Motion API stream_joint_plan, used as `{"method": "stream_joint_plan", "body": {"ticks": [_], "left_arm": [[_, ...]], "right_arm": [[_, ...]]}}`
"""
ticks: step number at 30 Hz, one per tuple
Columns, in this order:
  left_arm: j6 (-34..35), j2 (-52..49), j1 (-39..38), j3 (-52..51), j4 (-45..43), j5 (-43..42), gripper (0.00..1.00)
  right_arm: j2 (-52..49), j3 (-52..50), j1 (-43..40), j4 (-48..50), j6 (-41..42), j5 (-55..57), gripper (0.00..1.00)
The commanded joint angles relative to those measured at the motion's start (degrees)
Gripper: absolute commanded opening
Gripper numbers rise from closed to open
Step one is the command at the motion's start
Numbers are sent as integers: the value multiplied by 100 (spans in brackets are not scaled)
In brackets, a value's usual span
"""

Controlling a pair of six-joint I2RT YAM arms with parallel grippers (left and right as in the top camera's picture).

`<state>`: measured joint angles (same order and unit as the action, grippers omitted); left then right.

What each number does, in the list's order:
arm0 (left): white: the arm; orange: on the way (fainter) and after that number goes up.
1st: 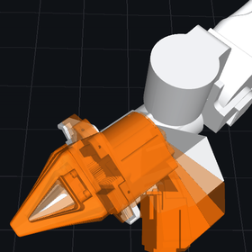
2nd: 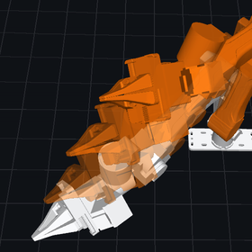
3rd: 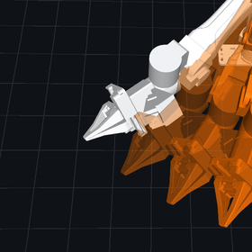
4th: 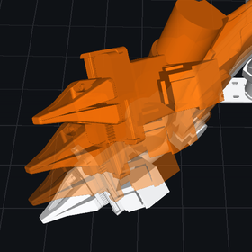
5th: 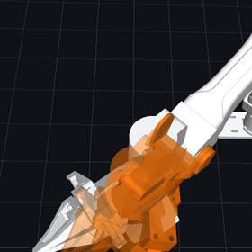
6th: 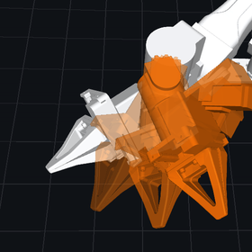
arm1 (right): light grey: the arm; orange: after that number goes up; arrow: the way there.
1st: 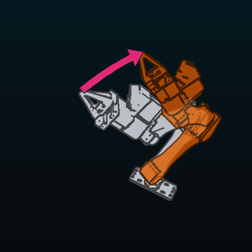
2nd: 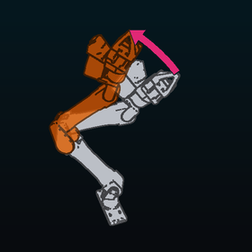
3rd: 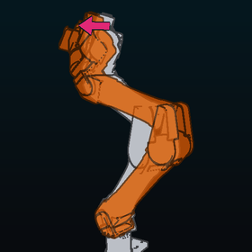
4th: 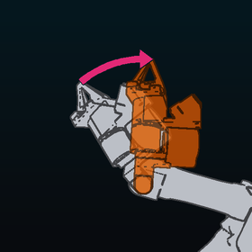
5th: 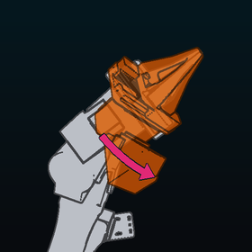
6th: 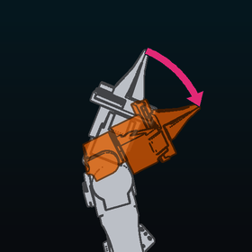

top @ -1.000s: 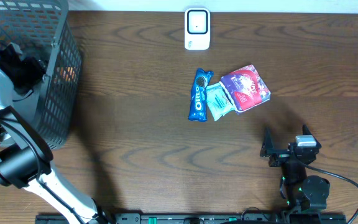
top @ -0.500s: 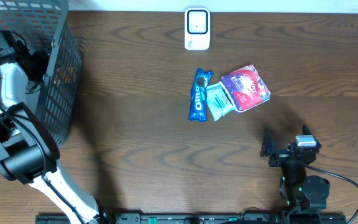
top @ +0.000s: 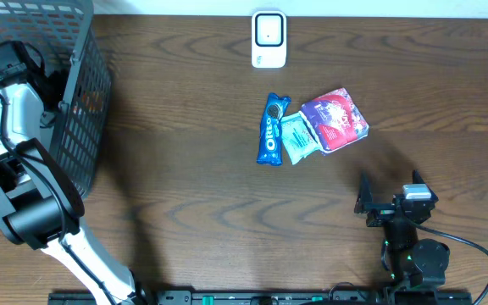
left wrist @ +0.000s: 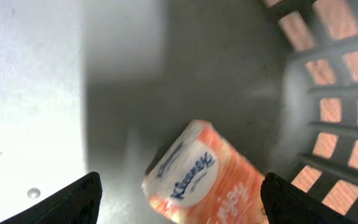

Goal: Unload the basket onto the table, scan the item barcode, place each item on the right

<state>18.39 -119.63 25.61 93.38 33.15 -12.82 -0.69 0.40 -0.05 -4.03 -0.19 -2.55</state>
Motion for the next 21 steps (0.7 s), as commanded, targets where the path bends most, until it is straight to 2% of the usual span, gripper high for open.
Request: {"method": "stream_joint_plan", "body": {"ticks": [1, 5, 10, 14, 18, 21], "left_arm": [[37, -61, -20, -52, 24, 90, 82], [44, -90, -20, -146, -70, 87, 82], [575, -280, -22, -205, -66, 85, 82], [605, -553, -35, -214, -63, 85, 80], [568, -601, -26, -214, -90, 90, 65], [570, -599, -24, -203, -133, 87, 48]], "right_arm": [[31, -9, -39, -24, 98, 31, 99], [31, -9, -39, -24, 98, 31, 99], [31, -9, -39, -24, 98, 31, 99], [31, -9, -39, -24, 98, 31, 99], [31, -9, -39, -24, 98, 31, 99], [31, -9, -39, -24, 98, 31, 99]]}}
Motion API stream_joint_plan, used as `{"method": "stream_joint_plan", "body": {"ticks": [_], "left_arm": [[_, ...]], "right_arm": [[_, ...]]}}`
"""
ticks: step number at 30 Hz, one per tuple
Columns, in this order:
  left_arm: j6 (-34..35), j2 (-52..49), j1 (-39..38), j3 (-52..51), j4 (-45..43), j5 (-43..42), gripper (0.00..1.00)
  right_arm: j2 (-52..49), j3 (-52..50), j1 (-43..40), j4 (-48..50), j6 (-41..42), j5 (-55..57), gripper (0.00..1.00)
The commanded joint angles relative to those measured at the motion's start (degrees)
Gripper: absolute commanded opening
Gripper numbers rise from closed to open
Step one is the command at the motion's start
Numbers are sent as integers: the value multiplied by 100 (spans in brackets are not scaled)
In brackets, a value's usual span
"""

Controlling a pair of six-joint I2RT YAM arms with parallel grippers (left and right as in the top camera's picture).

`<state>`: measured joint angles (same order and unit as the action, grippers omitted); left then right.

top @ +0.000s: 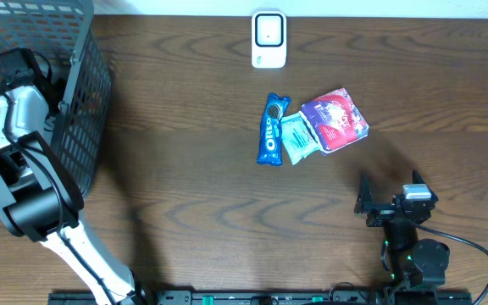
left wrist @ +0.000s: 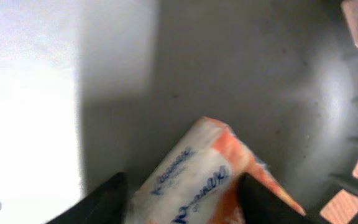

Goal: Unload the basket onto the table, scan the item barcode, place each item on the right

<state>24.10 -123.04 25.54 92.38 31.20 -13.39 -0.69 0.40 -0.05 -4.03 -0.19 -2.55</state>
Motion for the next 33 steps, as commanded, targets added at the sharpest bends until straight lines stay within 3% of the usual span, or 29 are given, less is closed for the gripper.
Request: {"method": "stream_joint_plan", "body": {"ticks": [1, 6, 14, 26, 33], "left_arm": [[0, -258, -17, -101, 59, 146, 42], [0, -240, -11, -72, 92, 144, 8], [0, 535, 234, -22, 162, 144, 7], [2, 3340, 728, -22, 507, 129, 7], [-195, 4581, 435, -22, 1003, -732, 7]], "right_arm": [[31, -9, -39, -24, 98, 31, 99], [31, -9, -39, -24, 98, 31, 99], [31, -9, -39, -24, 98, 31, 99], [31, -9, -39, -24, 98, 33, 99], [31, -9, -39, -24, 98, 33, 99]]}}
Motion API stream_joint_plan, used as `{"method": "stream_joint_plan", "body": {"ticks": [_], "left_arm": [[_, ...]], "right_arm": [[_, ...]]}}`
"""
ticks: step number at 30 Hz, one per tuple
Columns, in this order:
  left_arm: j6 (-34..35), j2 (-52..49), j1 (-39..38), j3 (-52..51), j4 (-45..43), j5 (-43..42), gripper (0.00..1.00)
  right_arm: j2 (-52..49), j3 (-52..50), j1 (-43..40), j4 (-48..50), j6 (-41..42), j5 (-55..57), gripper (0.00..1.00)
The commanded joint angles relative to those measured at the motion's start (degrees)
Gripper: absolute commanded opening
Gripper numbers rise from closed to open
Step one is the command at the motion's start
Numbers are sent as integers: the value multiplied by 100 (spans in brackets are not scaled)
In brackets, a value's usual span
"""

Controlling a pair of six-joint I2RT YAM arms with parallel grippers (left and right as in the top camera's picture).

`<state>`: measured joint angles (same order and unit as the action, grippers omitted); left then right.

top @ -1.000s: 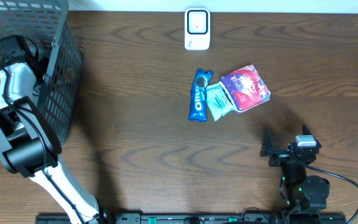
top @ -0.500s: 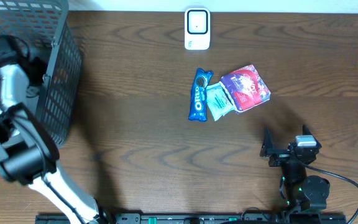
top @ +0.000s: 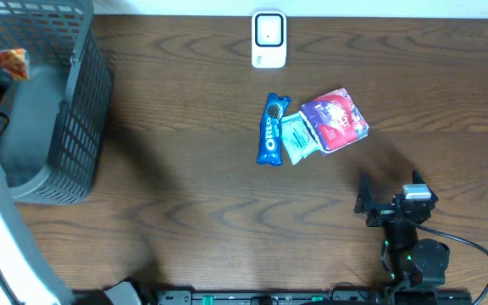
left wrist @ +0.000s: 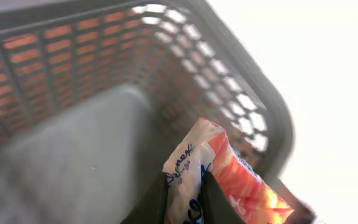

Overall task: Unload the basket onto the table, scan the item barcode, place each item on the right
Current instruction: 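Carry the orange box with the left gripper beside the Oreo pack, release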

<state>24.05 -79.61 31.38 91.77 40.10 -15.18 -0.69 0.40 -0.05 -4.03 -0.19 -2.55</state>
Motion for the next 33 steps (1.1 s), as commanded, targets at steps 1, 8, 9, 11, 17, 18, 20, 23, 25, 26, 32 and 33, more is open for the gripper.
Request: {"method": "stream_joint_plan", "body": {"ticks": [1, 8, 9, 11, 17, 18, 20, 23, 25, 26, 32, 33], "left_arm": [[-345, 356, -240, 39, 216, -776, 7], [-1397, 468, -1552, -13, 1493, -1335, 7], [-1543, 413, -1773, -52, 1626, -1335, 7], [-1722, 278, -2186, -166, 1779, -1333, 7], [-2026, -446, -3357, -544, 1742, -1329, 7], [-2111, -629, -3526, -577, 1700, -1325, 7], [-2146, -1043, -3838, -612, 1585, -1119, 7], [-2149, -1718, -4199, -612, 1375, -706, 7], [-2205, -2179, -4389, -612, 1185, -553, 8], [-2341, -2382, -4468, -610, 1086, -555, 7], [-3093, -3359, -4828, -612, 507, -553, 8], [-3123, -3477, -4870, -612, 398, -551, 8]], "right_arm": [[31, -9, -39, -24, 98, 31, 99], [31, -9, -39, -24, 98, 31, 99], [31, -9, -39, -24, 98, 31, 99], [31, -9, -39, -24, 98, 31, 99], [31, -9, -39, -24, 98, 31, 99], [31, -9, -39, -24, 98, 31, 99], [31, -9, -39, -24, 98, 31, 99], [31, -9, -39, -24, 98, 31, 99], [31, -9, -39, -24, 98, 31, 99], [31, -9, -39, -24, 98, 31, 99], [31, -9, -39, -24, 98, 31, 99], [31, -9, -39, -24, 98, 31, 99]]}}
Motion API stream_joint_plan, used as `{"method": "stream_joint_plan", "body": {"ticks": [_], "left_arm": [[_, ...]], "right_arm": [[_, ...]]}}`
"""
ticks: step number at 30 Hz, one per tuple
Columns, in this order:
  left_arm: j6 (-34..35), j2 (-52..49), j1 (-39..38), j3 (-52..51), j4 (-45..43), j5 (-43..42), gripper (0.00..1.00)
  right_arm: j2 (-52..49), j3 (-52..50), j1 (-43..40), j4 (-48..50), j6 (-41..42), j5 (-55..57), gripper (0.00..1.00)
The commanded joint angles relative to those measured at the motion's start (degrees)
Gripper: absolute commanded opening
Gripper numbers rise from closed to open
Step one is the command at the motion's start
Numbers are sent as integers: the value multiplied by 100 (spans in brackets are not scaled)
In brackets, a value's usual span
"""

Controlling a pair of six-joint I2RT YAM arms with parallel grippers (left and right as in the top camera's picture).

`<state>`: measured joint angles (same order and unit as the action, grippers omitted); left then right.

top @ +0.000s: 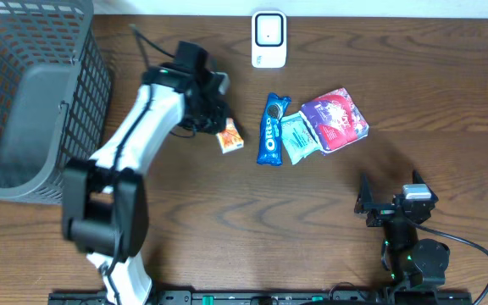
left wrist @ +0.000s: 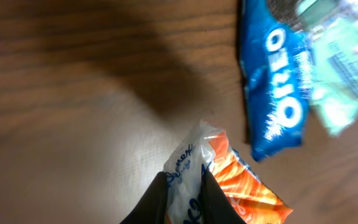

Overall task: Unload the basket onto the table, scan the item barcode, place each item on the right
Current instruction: 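Carry the orange box with the left gripper beside the Oreo pack, release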

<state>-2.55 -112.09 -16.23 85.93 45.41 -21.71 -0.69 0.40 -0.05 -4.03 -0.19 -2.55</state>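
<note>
My left gripper (left wrist: 182,190) is shut on an orange and white Kleenex tissue pack (left wrist: 225,180), holding it over the table just left of the blue Oreo pack (left wrist: 277,93). From overhead the tissue pack (top: 230,136) hangs below the left gripper (top: 214,114), with the white scanner (top: 268,39) at the back edge beyond it. The right gripper (top: 369,203) rests near the front right, away from everything; its jaw state does not show.
A grey mesh basket (top: 24,93) stands at the far left. Right of the Oreo pack (top: 270,129) lie a pale green packet (top: 298,137) and a purple snack bag (top: 335,118).
My left arm has moved from over the basket's far left rim to the middle of the table, still holding the tissue pack, now beside the Oreo pack.
My left gripper was open over the tissue pack on the basket floor. Then its fingers closed in around the pack. Then it held the pack above the basket rim, and now it holds it over the table next to the Oreo pack. The right arm stayed still.
</note>
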Motion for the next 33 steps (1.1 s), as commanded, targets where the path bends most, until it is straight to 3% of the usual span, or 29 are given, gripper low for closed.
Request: {"method": "stream_joint_plan", "body": {"ticks": [1, 5, 7, 12, 23, 28, 33], "left_arm": [[-511, -343, -142, -28, -245, 103, 9], [-538, -693, -212, -28, -761, 101, 9], [-533, -800, -223, -28, -1003, 59, 15], [-535, -824, -310, -26, -1213, -557, 57], [-535, -824, -669, -20, -1349, -1130, 57], [-516, -782, -621, 153, -1344, -957, 58], [-17, -374, -372, 271, -1237, -527, 63]], "right_arm": [[31, -9, -39, -24, 98, 33, 99], [31, -9, -39, -24, 98, 31, 99], [31, -9, -39, -24, 98, 31, 99], [31, -9, -39, -24, 98, 33, 99], [31, -9, -39, -24, 98, 31, 99], [31, -9, -39, -24, 98, 31, 99], [31, -9, -39, -24, 98, 31, 99]]}}
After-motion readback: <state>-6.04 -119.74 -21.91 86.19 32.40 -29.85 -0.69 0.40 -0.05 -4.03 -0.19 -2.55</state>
